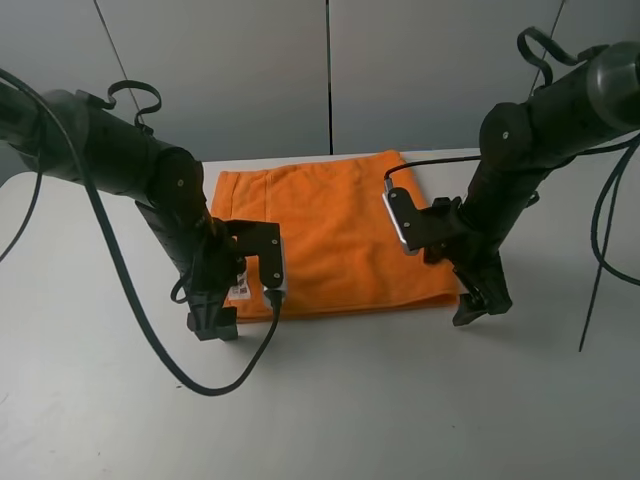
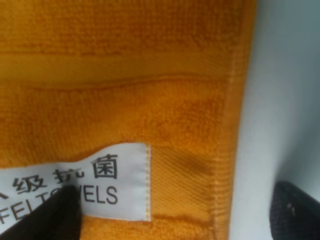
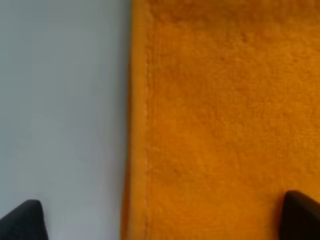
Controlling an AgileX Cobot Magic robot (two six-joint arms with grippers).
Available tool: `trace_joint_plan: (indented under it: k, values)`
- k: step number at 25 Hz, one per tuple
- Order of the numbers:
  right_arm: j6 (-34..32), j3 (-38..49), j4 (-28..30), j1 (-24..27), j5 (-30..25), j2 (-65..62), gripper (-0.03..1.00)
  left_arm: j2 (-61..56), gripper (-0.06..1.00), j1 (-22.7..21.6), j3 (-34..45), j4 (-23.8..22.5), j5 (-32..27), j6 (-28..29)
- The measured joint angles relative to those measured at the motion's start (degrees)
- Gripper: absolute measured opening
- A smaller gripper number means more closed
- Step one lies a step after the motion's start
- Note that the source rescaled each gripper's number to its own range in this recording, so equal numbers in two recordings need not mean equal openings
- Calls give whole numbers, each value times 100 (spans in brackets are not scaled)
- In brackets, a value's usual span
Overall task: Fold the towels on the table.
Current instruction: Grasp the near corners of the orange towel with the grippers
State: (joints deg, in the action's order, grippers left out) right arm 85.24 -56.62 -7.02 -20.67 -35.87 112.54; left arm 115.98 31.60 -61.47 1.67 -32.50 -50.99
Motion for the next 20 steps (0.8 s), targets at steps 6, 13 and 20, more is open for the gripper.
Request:
trace_joint_plan:
  k: [6,13,20]
  values:
    - [-13,123,60,0,165,0,100,52,99,0,-23,144,98,0]
    - [-13,136,16,0,114,-111,100,160,99,0,-108,172,-20,0]
    - [-61,136,16,-453,126,-161,100,187,99,0,-116,193,-33,0]
